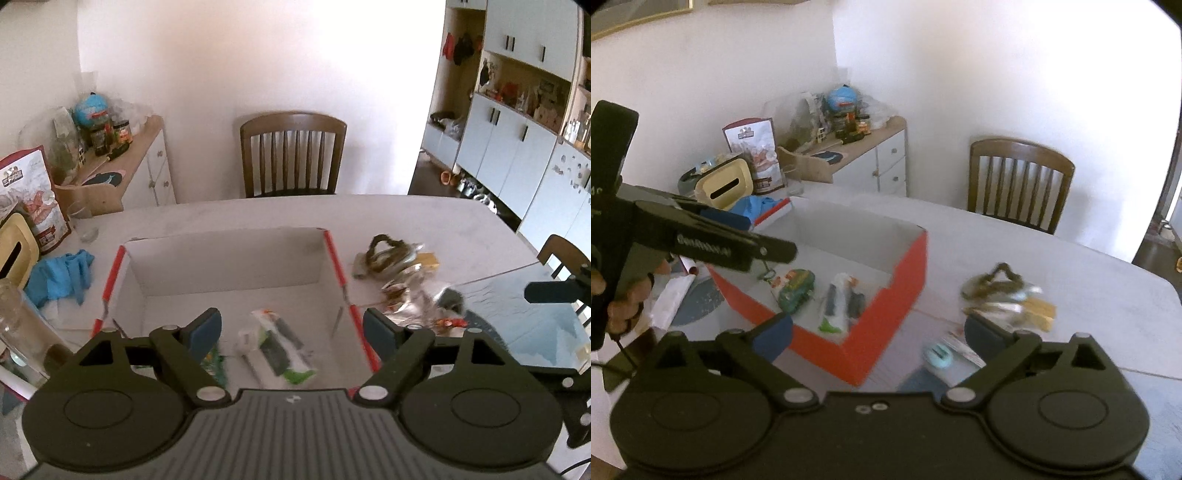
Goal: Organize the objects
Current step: 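Withdraw both tools from the box back over the table, then move the left tool to the teal case while the right tool reaches the white cloth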
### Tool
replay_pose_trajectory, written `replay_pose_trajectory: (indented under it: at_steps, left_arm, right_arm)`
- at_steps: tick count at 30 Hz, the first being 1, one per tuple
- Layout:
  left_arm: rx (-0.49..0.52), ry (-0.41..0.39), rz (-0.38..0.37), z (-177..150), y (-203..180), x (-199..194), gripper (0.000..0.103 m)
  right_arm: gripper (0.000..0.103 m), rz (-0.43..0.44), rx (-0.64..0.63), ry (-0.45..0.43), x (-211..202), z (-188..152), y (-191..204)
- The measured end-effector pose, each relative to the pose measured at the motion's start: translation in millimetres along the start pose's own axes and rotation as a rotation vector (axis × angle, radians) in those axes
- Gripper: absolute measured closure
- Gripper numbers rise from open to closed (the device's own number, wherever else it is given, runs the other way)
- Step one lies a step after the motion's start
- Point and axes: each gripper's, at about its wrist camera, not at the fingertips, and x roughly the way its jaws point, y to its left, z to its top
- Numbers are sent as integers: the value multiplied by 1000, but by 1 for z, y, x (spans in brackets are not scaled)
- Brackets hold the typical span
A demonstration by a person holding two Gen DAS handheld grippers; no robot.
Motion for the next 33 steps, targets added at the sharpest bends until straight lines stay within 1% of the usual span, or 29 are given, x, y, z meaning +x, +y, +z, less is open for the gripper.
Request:
replay_pose_trajectory:
  at_steps: [5,7,12,15,19,23,27,33]
  left_arm:
    - [-18,-46,-3,-7,-28,-6,19]
    - [-27,-59,-17,-10,-40,-7,19]
    - [-37,-55,-43,-16,-67,2,19]
    - [-33,-43,-36,-19,-84,12,19]
    - [-23,-24,-26,-24,-104,26,19]
    - [-20,-19,-1,-31,-122,43,19]
    - [-23,-1,37,-37,-137,62,19]
    - [-16,9,69,-45,-154,88,19]
  right_arm:
    - [3,-29,33,-3,-23,-25,-33]
    - [3,-39,56,1,-29,-34,-47]
    - [3,-59,109,17,-36,-55,-79]
    - [3,-65,129,26,-37,-64,-92]
    - [3,-72,139,32,-34,-72,-104]
    - [3,-72,127,42,-28,-80,-113]
    - [4,-77,104,56,-17,-87,-120]
    - [6,-68,96,86,6,-100,-131]
